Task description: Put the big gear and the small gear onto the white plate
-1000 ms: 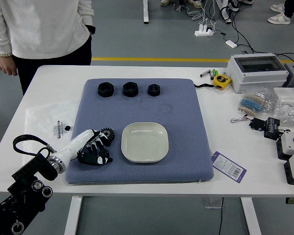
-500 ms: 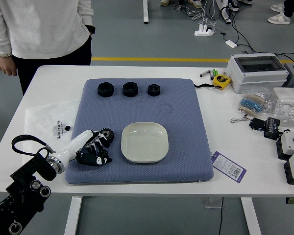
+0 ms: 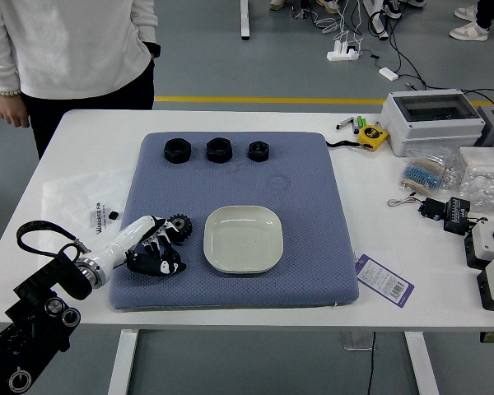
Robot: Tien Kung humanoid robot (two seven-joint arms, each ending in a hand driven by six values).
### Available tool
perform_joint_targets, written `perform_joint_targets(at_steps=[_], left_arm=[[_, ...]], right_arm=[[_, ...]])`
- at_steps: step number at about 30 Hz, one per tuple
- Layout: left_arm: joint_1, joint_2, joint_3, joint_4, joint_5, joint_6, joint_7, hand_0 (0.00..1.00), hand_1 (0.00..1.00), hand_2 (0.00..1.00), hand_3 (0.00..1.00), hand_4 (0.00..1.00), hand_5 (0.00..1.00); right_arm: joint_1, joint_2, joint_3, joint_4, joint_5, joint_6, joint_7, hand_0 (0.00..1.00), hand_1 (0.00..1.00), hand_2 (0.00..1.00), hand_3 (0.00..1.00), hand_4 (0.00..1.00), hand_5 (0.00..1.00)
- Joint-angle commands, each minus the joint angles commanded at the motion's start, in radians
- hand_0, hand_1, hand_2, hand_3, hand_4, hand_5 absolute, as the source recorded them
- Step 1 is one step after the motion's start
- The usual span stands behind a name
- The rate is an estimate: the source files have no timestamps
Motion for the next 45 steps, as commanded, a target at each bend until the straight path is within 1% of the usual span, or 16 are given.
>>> perform_joint_targets(at_steps=[3,5,8,14,20,24,25,29,31,34,36,37,39,42,43,45], left_arm=[[0.0,0.005,-0.009,-0.013,0.001,-0.002,0.002,0.238,0.183,0.323,0.489,0.807,0.002],[-0.004,0.015,-0.024,-0.043,0.004,-0.006,0.009,0.238,0.183,0.323,0.489,0.807,0.002],[-0.012,0.022,-0.031,-0.064,0.004,-0.007,0.013,0.238,0.187,0.328,0.485,0.807,0.002],[-0.034,0.025,-0.024,-0.076,0.005,-0.015,0.02,0.239,0.184,0.325,0.478,0.807,0.002],[-0.064,0.015,0.014,-0.109,-0.005,-0.017,0.026,0.24,0.183,0.323,0.481,0.799,0.002],[-0.091,-0.003,0.064,-0.127,-0.027,-0.008,0.023,0.24,0.183,0.323,0.481,0.799,0.002],[-0.102,-0.011,0.081,-0.12,-0.037,-0.004,0.019,0.242,0.192,0.326,0.5,0.799,0.002],[-0.133,-0.037,0.119,-0.079,-0.064,0.015,0.004,0.242,0.192,0.326,0.5,0.799,0.002],[-0.154,-0.055,0.142,-0.051,-0.074,0.04,-0.013,0.248,0.217,0.34,0.525,0.8,0.002],[-0.179,-0.072,0.17,-0.02,-0.081,0.072,-0.03,0.248,0.217,0.34,0.525,0.8,0.002],[-0.214,-0.101,0.202,0.028,-0.076,0.114,-0.043,0.248,0.217,0.34,0.525,0.8,0.002],[-0.222,-0.109,0.207,0.044,-0.074,0.124,-0.045,0.267,0.308,0.436,0.563,0.767,0.002],[-0.247,-0.135,0.222,0.089,-0.064,0.146,-0.052,0.267,0.308,0.436,0.563,0.767,0.002],[-0.265,-0.155,0.239,0.127,-0.051,0.144,-0.054,0.267,0.308,0.436,0.563,0.767,0.002],[-0.267,-0.156,0.241,0.13,-0.05,0.143,-0.053,0.318,0.413,0.521,0.561,0.778,0.094],[-0.276,-0.169,0.249,0.157,-0.031,0.133,-0.051,0.318,0.413,0.521,0.561,0.778,0.094]], right_arm=[[0.0,0.0,-0.001,0.0,0.003,0.0,0.001,0.652,0.651,0.741,0.609,0.86,0.702],[0.001,0.0,0.0,0.0,0.002,0.0,0.0,0.652,0.651,0.741,0.609,0.86,0.702],[0.001,-0.001,0.001,0.0,0.0,0.001,-0.001,0.652,0.651,0.741,0.609,0.86,0.702],[0.003,-0.001,0.001,0.0,-0.001,0.001,-0.002,0.652,0.651,0.741,0.609,0.86,0.702],[0.005,-0.002,0.001,0.0,-0.002,0.001,-0.002,0.652,0.651,0.741,0.609,0.86,0.702],[0.007,-0.003,0.002,0.0,-0.005,0.001,-0.002,0.652,0.651,0.741,0.609,0.86,0.702],[0.008,-0.003,0.003,0.0,-0.007,0.001,-0.003,0.652,0.651,0.741,0.61,0.86,0.702],[0.011,-0.003,0.005,0.001,-0.011,0.001,-0.004,0.652,0.651,0.741,0.61,0.86,0.702],[0.013,-0.004,0.006,0.001,-0.012,0.0,-0.004,0.652,0.651,0.742,0.609,0.861,0.704],[0.014,-0.004,0.008,0.002,-0.015,0.0,-0.005,0.652,0.651,0.742,0.609,0.861,0.704],[0.017,-0.005,0.012,0.002,-0.023,-0.001,-0.008,0.652,0.651,0.742,0.609,0.861,0.704],[0.018,-0.005,0.012,0.003,-0.025,-0.001,-0.009,0.652,0.651,0.742,0.61,0.863,0.707],[0.02,-0.004,0.015,0.003,-0.03,-0.002,-0.011,0.652,0.651,0.742,0.61,0.863,0.707],[0.019,-0.004,0.019,0.004,-0.037,-0.003,-0.014,0.652,0.651,0.742,0.61,0.863,0.707],[0.018,-0.004,0.02,0.004,-0.038,-0.003,-0.014,0.653,0.651,0.743,0.611,0.864,0.708],[0.017,-0.004,0.022,0.005,-0.042,-0.004,-0.016,0.653,0.651,0.743,0.611,0.864,0.708]])
